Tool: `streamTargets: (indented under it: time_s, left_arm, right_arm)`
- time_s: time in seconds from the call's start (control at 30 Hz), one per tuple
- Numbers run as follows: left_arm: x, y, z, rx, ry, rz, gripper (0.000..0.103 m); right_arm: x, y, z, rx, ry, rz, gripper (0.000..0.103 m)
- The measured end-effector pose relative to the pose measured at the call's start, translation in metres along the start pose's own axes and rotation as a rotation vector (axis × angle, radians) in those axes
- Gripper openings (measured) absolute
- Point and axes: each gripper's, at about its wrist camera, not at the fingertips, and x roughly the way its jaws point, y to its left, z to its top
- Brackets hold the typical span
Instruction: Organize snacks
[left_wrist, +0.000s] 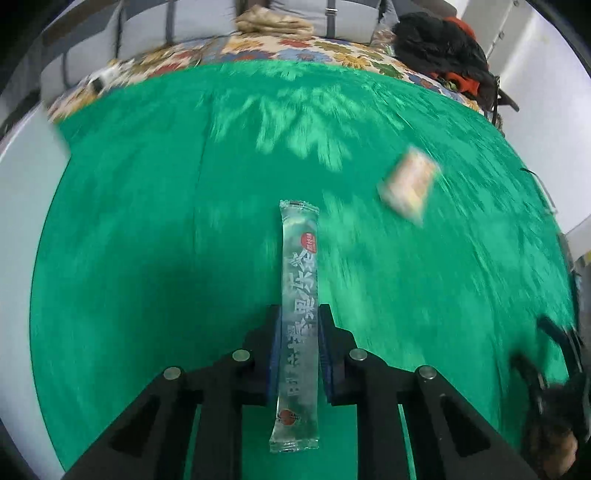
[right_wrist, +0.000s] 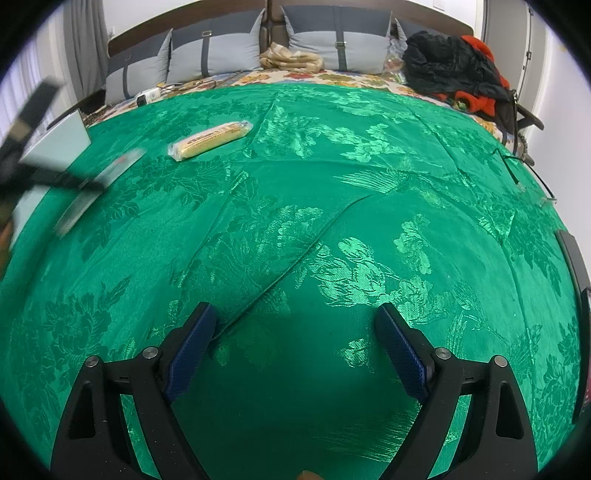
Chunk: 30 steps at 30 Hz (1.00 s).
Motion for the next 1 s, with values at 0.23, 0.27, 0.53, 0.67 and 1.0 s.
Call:
streamTargets:
  time_s: [0.23, 0.27, 0.53, 0.67, 1.0]
  left_arm:
    - [-0.027, 0.005, -0.068, -0.057, -0.093, 0.005, 0.021]
    - [-0.027, 0.006, -0.068, -0.050, -0.115, -0.002, 0.029]
    - [-0.011, -0.008, -0.065, 0.109, -0.171, 0.132, 0.087]
    - [-0.008, 0.000, -0.064, 0.097, -0.193, 0.132, 0.096]
    - [-0.004, 0.002, -0.063, 0.084, -0.204, 0.142, 0.103]
  right_arm:
    - [0.000, 0.000, 0.000, 0.000, 0.000, 0.001, 0.091]
    - [0.000, 0.000, 0.000, 0.000, 0.000, 0.001, 0.091]
    - [0.000, 0.000, 0.000, 0.000, 0.000, 0.001, 0.091]
    - [0.000, 0.000, 0.000, 0.001, 0.000, 0.001, 0.091]
    - [0.000, 0.000, 0.000, 0.001, 0.000, 0.001, 0.091]
